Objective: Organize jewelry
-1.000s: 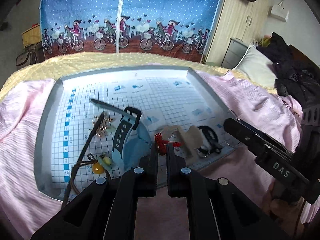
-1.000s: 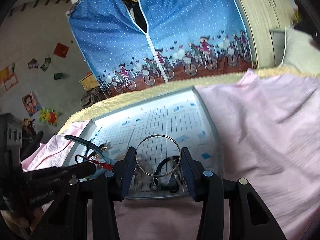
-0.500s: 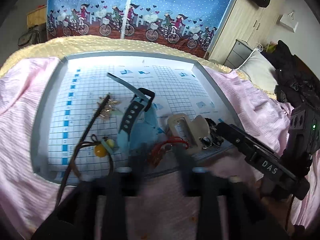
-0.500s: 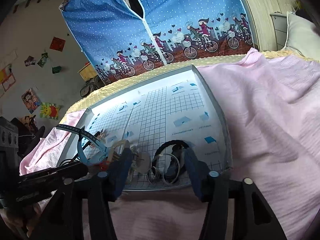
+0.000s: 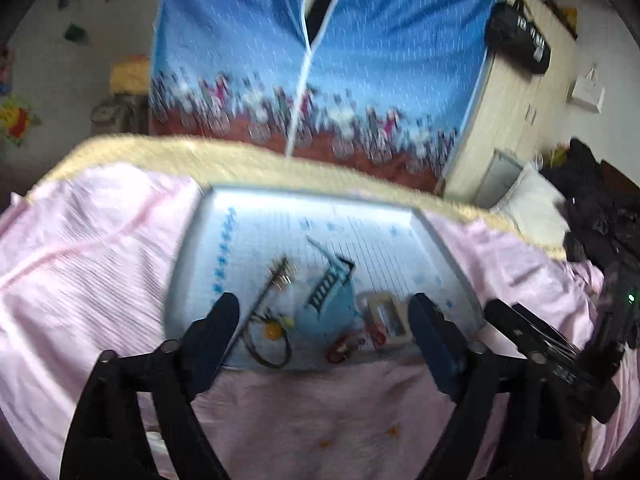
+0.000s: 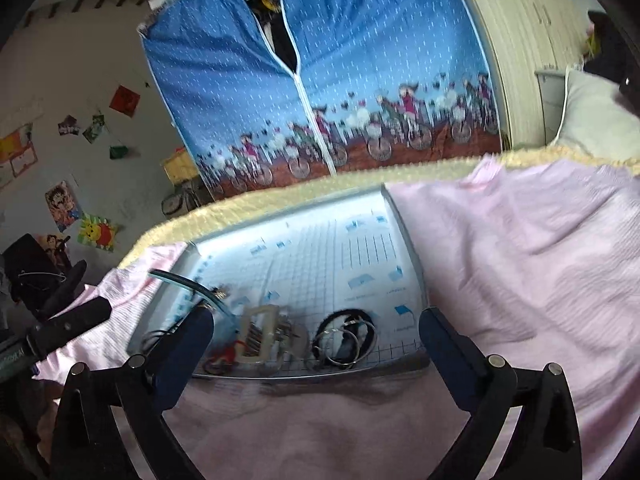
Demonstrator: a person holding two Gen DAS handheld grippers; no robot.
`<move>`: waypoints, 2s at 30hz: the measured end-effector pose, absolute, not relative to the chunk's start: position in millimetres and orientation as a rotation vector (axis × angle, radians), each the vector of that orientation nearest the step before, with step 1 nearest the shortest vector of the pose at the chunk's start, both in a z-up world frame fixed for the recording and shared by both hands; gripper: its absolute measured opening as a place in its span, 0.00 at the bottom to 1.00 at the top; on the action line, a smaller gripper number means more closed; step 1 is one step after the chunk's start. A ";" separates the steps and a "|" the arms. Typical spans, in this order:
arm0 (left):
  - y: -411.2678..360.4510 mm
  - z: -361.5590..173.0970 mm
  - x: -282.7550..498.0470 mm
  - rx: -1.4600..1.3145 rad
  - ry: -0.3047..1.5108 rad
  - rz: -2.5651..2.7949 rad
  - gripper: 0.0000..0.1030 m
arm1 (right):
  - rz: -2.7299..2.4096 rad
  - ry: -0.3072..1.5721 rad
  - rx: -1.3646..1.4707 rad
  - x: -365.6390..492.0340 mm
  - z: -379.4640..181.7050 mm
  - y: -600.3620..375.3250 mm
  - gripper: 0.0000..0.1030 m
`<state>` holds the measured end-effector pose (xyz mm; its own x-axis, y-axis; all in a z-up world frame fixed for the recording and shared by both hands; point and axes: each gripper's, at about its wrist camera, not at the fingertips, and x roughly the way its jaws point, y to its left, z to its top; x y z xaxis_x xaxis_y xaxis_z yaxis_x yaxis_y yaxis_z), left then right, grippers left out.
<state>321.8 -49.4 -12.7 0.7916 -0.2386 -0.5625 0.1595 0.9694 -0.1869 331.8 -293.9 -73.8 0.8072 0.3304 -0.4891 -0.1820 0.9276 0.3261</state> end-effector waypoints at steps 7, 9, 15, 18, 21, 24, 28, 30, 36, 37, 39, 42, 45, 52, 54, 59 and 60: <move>-35.8 15.1 275.4 -0.109 0.485 -0.148 0.86 | 0.274 0.413 0.155 276.1 -31.5 -279.9 1.00; -32.9 20.9 260.8 -0.101 0.461 -0.134 0.86 | 0.276 0.365 0.158 257.2 -22.8 -277.2 1.00; -24.6 31.1 220.7 -0.059 0.416 -0.128 0.86 | 0.244 0.253 0.119 212.2 -4.6 -264.9 1.00; -17.2 34.2 202.2 -0.046 0.397 -0.125 0.86 | 0.234 0.206 0.117 190.5 1.0 -259.1 1.00; -9.0 36.0 185.5 -0.054 0.386 -0.116 0.86 | 0.231 0.160 0.115 165.2 2.8 -252.1 1.00; -1.3 37.2 168.6 -0.075 0.376 -0.111 0.86 | 0.222 0.130 0.093 142.2 3.4 -242.6 1.00; 5.7 38.7 149.2 -0.070 0.365 -0.104 0.86 | 0.224 0.093 0.103 108.6 4.7 -231.2 1.00; 11.4 37.4 135.6 -0.068 0.353 -0.095 0.86 | 0.213 0.077 0.094 94.6 3.5 -226.2 1.00; 25.5 28.4 109.6 -0.090 0.353 -0.069 0.86 | 0.162 0.040 0.088 64.8 1.7 -219.8 1.00; 27.6 27.4 105.6 -0.093 0.353 -0.067 0.86 | 0.156 0.039 0.091 61.3 1.1 -219.9 1.00; 31.8 24.0 96.1 -0.106 0.348 -0.076 0.86 | 0.144 0.045 0.093 57.2 0.0 -220.0 1.00; 35.2 20.5 87.2 -0.113 0.376 -0.095 0.94 | 0.131 0.081 0.088 51.6 -4.6 -217.0 1.00; 39.8 20.5 74.5 -0.138 0.375 -0.091 0.94 | 0.133 0.132 0.100 49.6 -9.4 -214.4 1.00; 41.3 22.2 54.0 -0.121 0.346 -0.071 0.96 | 0.141 0.204 0.055 41.1 -17.2 -195.9 1.00; 40.0 20.4 50.8 -0.103 0.343 -0.072 0.96 | 0.151 0.216 0.047 37.5 -20.1 -192.4 1.00; 32.8 14.6 38.7 -0.036 0.320 -0.086 0.97 | 0.139 0.226 0.042 31.0 -19.7 -188.3 1.00; 33.0 12.9 37.0 -0.033 0.324 -0.089 0.97 | 0.135 0.226 0.043 31.1 -19.6 -188.7 1.00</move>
<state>37.0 33.0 12.9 0.9441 -0.0930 -0.3162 0.0824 0.9955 -0.0469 31.1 -188.7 -19.6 0.9655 0.1380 -0.2206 -0.1283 0.9900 0.0580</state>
